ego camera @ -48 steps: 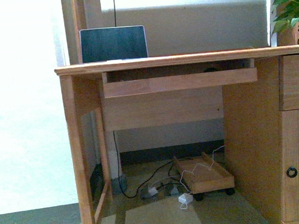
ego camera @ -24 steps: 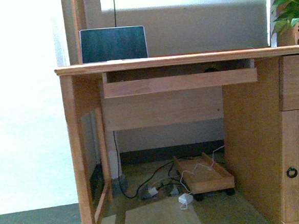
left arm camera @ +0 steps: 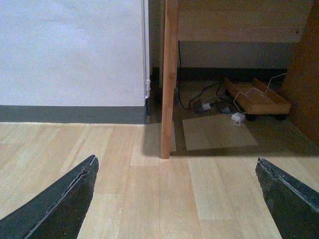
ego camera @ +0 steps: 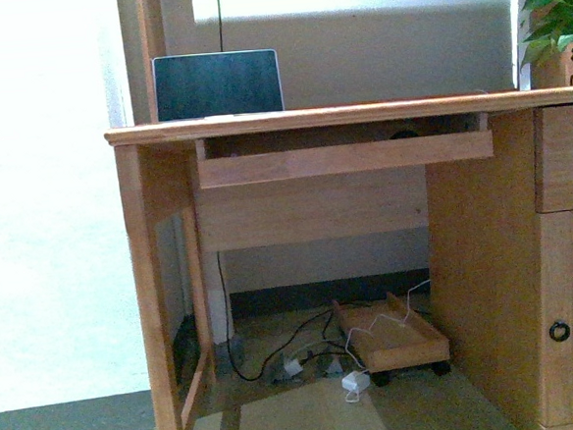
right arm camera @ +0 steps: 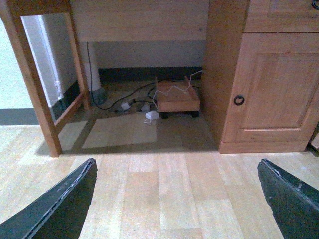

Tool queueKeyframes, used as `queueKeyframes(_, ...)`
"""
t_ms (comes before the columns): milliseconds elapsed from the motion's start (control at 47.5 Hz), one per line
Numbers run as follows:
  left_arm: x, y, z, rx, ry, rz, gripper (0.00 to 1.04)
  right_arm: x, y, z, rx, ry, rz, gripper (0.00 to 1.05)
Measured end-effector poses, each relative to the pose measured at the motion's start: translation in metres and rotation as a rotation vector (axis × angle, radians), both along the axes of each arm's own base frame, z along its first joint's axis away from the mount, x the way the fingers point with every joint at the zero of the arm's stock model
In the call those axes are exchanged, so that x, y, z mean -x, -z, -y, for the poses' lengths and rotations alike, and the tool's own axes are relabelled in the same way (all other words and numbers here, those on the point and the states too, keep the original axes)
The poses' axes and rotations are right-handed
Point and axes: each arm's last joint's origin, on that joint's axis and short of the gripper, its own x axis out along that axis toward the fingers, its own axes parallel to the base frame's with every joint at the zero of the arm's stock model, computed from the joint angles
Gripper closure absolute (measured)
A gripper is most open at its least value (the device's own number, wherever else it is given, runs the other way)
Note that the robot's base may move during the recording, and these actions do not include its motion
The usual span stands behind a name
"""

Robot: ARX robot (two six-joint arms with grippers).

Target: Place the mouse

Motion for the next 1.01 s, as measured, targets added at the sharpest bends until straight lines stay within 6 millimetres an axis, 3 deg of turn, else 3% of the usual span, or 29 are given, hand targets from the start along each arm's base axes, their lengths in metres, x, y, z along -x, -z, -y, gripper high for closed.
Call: queueKeyframes(1010, 0.0000, 0.0000, 0.0000, 0.000, 0.000, 0.000, 0.08, 0.0000, 0.0000, 0.0000, 0.000, 0.001, 0.000, 0.07)
